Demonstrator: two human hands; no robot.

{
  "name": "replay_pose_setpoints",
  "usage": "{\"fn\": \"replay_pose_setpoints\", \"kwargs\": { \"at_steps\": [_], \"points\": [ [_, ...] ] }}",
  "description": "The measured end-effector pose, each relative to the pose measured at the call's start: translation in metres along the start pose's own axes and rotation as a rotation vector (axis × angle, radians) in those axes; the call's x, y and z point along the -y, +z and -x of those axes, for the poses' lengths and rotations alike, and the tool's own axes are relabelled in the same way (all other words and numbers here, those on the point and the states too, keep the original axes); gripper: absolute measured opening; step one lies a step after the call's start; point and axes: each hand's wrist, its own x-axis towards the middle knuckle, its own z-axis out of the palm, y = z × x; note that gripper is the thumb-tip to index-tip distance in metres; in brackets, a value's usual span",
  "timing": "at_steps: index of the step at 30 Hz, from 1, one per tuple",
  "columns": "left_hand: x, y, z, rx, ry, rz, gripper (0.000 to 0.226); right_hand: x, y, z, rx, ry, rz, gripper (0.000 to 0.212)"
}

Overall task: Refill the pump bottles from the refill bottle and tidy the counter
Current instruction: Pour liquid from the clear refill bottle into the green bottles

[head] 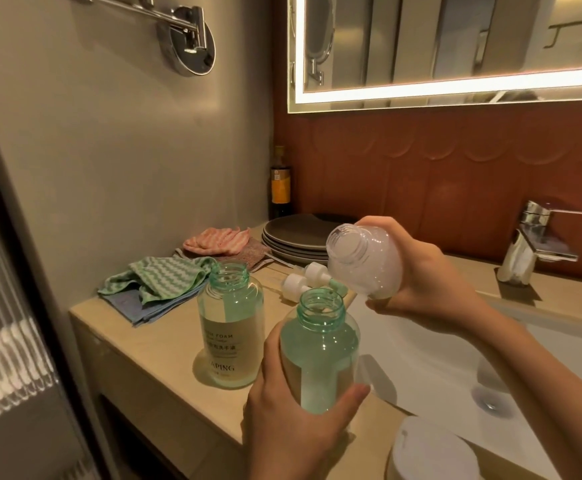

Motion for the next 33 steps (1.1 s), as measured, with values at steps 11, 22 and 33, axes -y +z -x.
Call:
{"fn": "replay_pose_setpoints", "kwargs": {
  "at_steps": [11,22,33],
  "points": [
    [-0.0015,-0.0015,-0.0008,0.027,-0.012,-0.022,0.093,0.0015,-0.0008,0.0021,0.037,-0.078,0.129,0.096],
    [-0.0046,-0.0029,0.0008,0.029,-0.028,-0.024,0.090,0.0063,0.0000,0.0008,-0.005,-0.113,0.231,0.096],
    [-0.0074,-0.0045,0.0005,0.033,-0.048,-0.040,0.090,0.0042,-0.0020,0.0007,-0.037,-0.169,0.318,0.096]
  ]
}}
